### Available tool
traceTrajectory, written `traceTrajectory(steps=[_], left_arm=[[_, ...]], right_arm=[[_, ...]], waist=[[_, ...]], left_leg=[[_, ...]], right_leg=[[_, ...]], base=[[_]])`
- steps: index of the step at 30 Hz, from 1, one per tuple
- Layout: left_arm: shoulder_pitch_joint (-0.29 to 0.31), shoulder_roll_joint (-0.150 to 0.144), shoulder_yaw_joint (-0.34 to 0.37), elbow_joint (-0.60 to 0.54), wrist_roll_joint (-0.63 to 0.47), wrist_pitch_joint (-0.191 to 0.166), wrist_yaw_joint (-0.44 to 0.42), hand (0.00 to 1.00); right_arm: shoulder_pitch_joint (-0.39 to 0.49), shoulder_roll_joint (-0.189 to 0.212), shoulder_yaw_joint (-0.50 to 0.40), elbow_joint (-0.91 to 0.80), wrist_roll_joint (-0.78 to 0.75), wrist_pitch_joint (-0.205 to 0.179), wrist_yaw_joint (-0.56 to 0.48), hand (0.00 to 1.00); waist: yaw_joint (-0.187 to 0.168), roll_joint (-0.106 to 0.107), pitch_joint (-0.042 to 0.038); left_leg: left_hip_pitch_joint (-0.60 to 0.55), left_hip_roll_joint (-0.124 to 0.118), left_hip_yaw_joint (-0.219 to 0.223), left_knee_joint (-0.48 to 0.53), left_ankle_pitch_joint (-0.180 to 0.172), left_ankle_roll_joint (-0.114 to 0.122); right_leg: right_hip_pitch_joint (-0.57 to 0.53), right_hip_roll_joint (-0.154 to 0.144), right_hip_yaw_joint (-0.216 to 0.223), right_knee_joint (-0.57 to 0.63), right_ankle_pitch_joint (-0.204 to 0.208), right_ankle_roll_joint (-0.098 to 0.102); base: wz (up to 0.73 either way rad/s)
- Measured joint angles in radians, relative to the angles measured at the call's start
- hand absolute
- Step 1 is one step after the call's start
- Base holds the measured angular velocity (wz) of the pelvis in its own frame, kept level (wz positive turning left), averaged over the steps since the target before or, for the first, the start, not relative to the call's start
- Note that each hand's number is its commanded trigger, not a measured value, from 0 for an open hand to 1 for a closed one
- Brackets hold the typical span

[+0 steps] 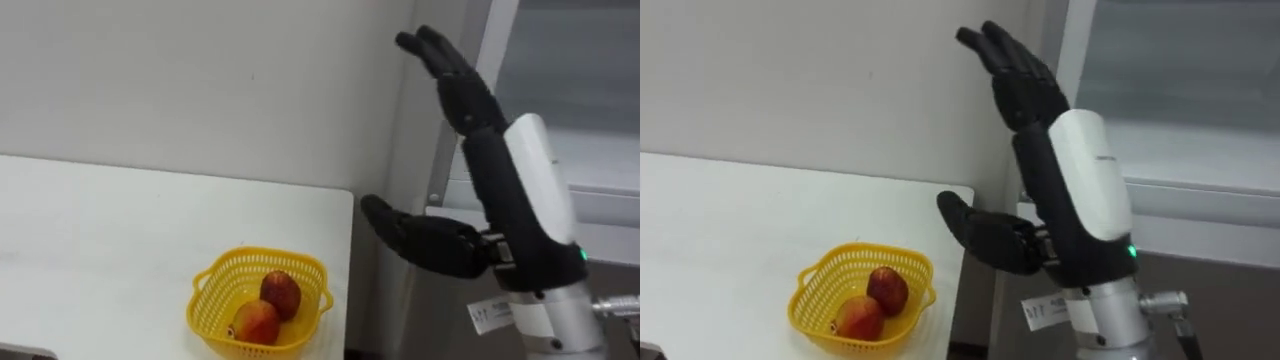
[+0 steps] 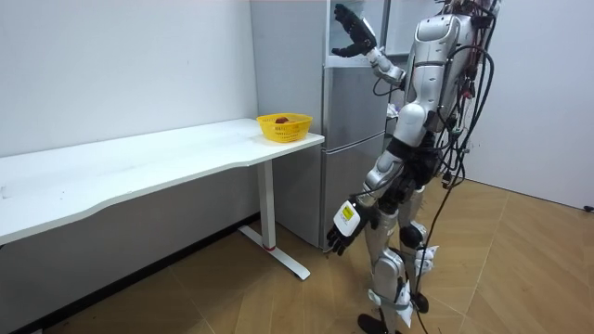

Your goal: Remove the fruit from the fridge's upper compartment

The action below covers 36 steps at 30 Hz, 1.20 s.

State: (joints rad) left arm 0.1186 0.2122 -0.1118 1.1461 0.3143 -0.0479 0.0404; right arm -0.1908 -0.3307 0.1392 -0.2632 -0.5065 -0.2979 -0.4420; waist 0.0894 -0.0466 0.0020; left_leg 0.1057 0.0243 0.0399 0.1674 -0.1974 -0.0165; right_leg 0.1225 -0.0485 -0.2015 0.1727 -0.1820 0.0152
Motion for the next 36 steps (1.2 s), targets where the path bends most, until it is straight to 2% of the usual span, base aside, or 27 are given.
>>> traceTrajectory(steps=[2,6,8,11,13,16,20,25,36], left_arm=[[0.006,0.000,0.000,0.017,-0.008,0.000,0.000,0.00],[0.018,-0.002,0.011,0.016,-0.007,0.001,0.002,0.00],[0.035,-0.005,0.012,0.016,-0.008,0.005,0.020,0.00],[0.039,-0.007,0.012,0.017,-0.008,0.005,0.023,0.00],[0.046,-0.011,0.012,0.021,-0.008,0.005,0.026,0.00],[0.057,-0.016,0.012,0.020,-0.007,0.005,0.037,0.00],[0.068,-0.031,0.013,0.019,-0.007,0.006,0.039,0.00],[0.070,-0.036,0.014,0.009,-0.007,0.006,0.039,0.00],[0.070,-0.036,0.014,-0.009,-0.008,0.020,0.043,0.00]], right_arm=[[0.032,0.013,-0.029,-0.001,0.002,-0.007,-0.032,0.00],[0.103,0.013,-0.097,-0.018,0.003,-0.008,-0.093,0.00],[0.126,0.014,-0.133,-0.019,0.015,-0.008,-0.136,0.00],[0.159,0.018,-0.165,-0.021,0.038,-0.009,-0.189,0.00],[0.221,0.035,-0.175,-0.019,0.043,-0.009,-0.234,0.00],[0.303,0.064,-0.175,-0.010,0.038,-0.011,-0.248,0.00],[0.406,0.094,-0.173,0.060,0.030,-0.005,-0.254,0.00],[0.449,0.100,-0.173,0.086,0.029,-0.007,-0.255,0.00],[0.463,0.101,-0.171,0.176,0.029,-0.006,-0.296,0.00]], waist=[[-0.016,0.003,-0.0002],[-0.045,0.004,-0.0022],[-0.065,0.009,-0.0067],[-0.072,0.017,-0.0111],[-0.080,0.026,-0.0106],[-0.090,0.036,-0.0056],[-0.106,0.040,-0.0027],[-0.112,0.039,-0.0036],[-0.114,0.033,-0.0057]], left_leg=[[0.004,0.001,0.012,-0.004,0.000,0.000],[0.005,0.001,0.015,-0.006,-0.001,0.000],[0.001,0.001,0.019,-0.007,-0.001,0.000],[0.002,0.003,0.026,-0.007,0.000,0.000],[0.010,0.003,0.036,-0.006,0.000,0.000],[0.008,0.003,0.040,-0.007,-0.001,0.000],[0.009,0.004,0.051,-0.009,-0.001,0.001],[0.009,0.005,0.061,-0.009,-0.001,0.001],[0.015,0.008,0.094,-0.016,-0.001,0.000]], right_leg=[[-0.004,0.001,0.006,0.004,0.000,0.000],[-0.013,0.000,0.008,0.010,0.000,0.000],[-0.020,0.000,0.008,0.012,0.000,0.000],[-0.021,0.000,0.012,0.012,0.000,0.000],[-0.018,0.001,0.022,0.012,0.000,0.000],[-0.022,0.001,0.026,0.015,0.000,0.001],[-0.024,0.002,0.038,0.017,0.000,0.001],[-0.029,0.006,0.054,0.014,0.000,0.001],[-0.038,0.008,0.074,0.013,0.000,0.001]], base=[[-0.16],[-0.02],[-0.02],[-0.07],[-0.10],[-0.06],[-0.06],[-0.08],[-0.06]])
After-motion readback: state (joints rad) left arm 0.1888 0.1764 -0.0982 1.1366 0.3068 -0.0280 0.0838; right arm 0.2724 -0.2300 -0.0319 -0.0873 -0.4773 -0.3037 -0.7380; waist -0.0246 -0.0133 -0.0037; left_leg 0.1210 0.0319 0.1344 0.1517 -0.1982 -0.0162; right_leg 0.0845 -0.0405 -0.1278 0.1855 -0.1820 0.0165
